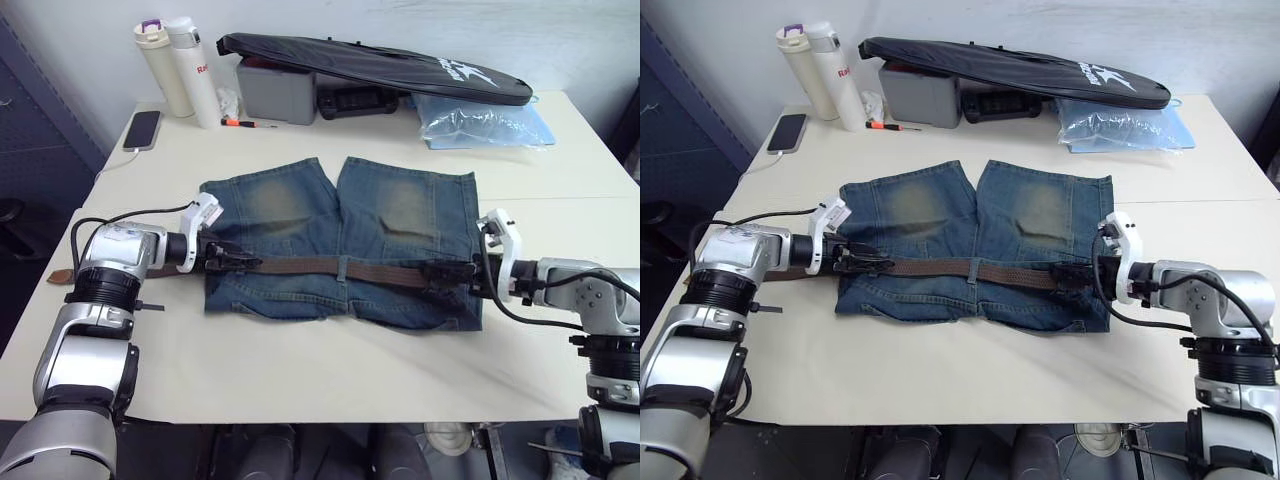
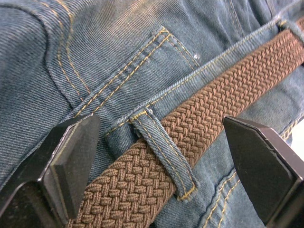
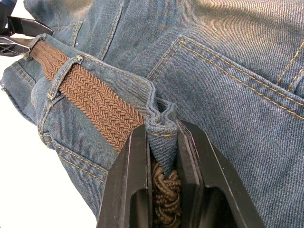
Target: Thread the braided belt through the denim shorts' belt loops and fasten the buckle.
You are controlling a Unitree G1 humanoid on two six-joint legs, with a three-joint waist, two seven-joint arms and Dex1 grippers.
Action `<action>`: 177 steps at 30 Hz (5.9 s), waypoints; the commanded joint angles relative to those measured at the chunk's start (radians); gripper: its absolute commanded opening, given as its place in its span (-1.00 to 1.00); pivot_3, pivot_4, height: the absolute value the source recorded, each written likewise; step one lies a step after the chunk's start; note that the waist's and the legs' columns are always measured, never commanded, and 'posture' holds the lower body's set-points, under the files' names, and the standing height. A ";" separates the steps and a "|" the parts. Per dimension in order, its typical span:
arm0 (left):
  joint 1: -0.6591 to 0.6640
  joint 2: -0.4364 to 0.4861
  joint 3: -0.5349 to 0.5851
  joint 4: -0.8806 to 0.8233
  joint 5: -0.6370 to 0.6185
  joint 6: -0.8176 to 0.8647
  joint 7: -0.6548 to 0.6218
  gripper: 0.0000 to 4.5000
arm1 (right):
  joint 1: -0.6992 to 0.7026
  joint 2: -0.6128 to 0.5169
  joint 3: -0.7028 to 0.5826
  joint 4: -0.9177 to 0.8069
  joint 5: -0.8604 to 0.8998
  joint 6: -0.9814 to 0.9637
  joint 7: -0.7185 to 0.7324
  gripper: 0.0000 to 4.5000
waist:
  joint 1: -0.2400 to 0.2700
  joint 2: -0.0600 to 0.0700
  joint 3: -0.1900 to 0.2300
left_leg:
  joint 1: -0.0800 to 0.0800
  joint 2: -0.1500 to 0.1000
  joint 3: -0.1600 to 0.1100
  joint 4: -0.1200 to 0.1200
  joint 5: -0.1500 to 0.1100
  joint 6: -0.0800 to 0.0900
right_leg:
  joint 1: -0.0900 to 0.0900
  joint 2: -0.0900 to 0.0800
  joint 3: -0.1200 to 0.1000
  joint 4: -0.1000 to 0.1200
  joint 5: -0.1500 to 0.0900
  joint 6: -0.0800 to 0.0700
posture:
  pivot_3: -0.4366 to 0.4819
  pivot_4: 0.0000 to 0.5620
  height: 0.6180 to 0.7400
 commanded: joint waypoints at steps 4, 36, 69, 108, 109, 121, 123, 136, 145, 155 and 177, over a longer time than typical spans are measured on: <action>0.008 0.018 0.010 -0.023 -0.003 0.026 -0.046 -0.14 | 0.009 0.007 -0.023 -0.035 0.028 -0.025 -0.008 -0.89 | 0.000 0.000 0.000 | 0.000 0.000 0.000 0.000 0.000 0.000 | 0.000 0.000 0.000 0.000 0.000 0.000 | -0.05 -0.47 1.00; 0.831 0.321 0.172 -0.848 -0.210 -0.577 -0.454 -1.00 | 0.872 0.020 0.032 -0.105 -0.634 -2.274 0.126 -0.89 | 0.044 0.000 0.001 | 0.012 0.024 0.025 0.005 -0.018 -0.004 | 0.004 0.022 0.022 -0.015 0.003 -0.011 | -0.05 -0.47 1.00; 0.552 0.579 0.136 -0.629 -0.776 -0.022 -0.395 0.99 | 0.785 -0.359 0.167 -0.493 -0.275 -1.698 -0.222 1.00 | 0.045 -0.003 0.005 | 0.028 0.059 0.051 0.012 -0.044 -0.009 | 0.002 0.057 0.049 -0.002 -0.008 -0.038 | -0.05 -0.47 1.00; 0.241 -0.120 0.130 -0.490 -0.064 0.083 0.522 -0.99 | -0.177 0.008 0.439 0.082 -0.295 -0.402 -0.107 -1.00 | 0.045 -0.006 -0.017 | 0.026 0.067 0.075 0.020 -0.045 -0.014 | -0.015 0.066 0.061 -0.001 0.002 -0.035 | -0.05 -0.47 1.00; 0.224 -0.129 0.130 -0.466 -0.056 0.070 0.524 -0.99 | -0.199 0.017 0.442 0.113 -0.310 -0.418 -0.099 -1.00 | 0.045 -0.007 -0.015 | 0.026 0.067 0.075 0.020 -0.045 -0.014 | -0.015 0.066 0.061 0.000 0.003 -0.035 | -0.05 -0.47 1.00; -0.081 -0.213 0.057 0.053 0.124 -0.246 0.550 -0.99 | -0.476 0.151 0.449 0.737 -0.534 -0.764 -0.054 -1.00 | 0.037 -0.007 -0.014 | 0.016 0.067 0.077 0.020 -0.044 -0.015 | -0.023 0.066 0.061 0.000 0.004 -0.034 | -0.05 -0.47 1.00; -0.093 -0.216 0.064 0.086 0.120 -0.261 0.513 -0.99 | -0.482 0.168 0.419 0.778 -0.511 -0.776 -0.019 -1.00 | 0.034 -0.007 -0.014 | 0.015 0.067 0.077 0.020 -0.043 -0.016 | -0.024 0.066 0.061 0.001 0.004 -0.034 | -0.05 -0.47 1.00; 0.076 -0.044 0.315 -0.483 -0.178 0.238 0.324 1.00 | -0.372 0.063 0.310 0.167 -0.298 -0.515 0.291 0.99 | 0.011 -0.002 -0.010 | 0.011 0.069 0.077 0.020 -0.043 -0.016 | -0.031 0.067 0.061 0.003 0.004 -0.033 | -0.05 -0.47 1.00; 0.328 0.073 0.686 -0.764 -0.259 0.586 0.510 1.00 | -0.293 -0.004 0.437 -0.199 -0.279 -0.517 0.405 0.99 | 0.011 -0.003 -0.010 | 0.013 0.069 0.078 0.019 -0.043 -0.016 | -0.030 0.067 0.062 0.004 0.004 -0.033 | -0.05 -0.47 1.00; 0.550 0.084 0.824 -1.044 -0.382 0.763 0.492 1.00 | -0.304 0.167 0.635 -0.250 -0.426 -0.701 0.333 0.99 | 0.025 -0.007 -0.011 | 0.012 0.069 0.076 0.019 -0.043 -0.018 | -0.031 0.066 0.062 0.004 0.005 -0.034 | -0.05 -0.47 1.00; 0.729 0.356 0.263 -1.140 -0.223 -0.099 0.107 1.00 | -0.170 0.145 0.683 -0.333 -0.610 -0.765 0.258 0.99 | 0.023 -0.005 -0.012 | 0.012 0.069 0.079 0.018 -0.045 -0.014 | -0.032 0.067 0.063 0.002 0.004 -0.039 | -0.05 -0.47 1.00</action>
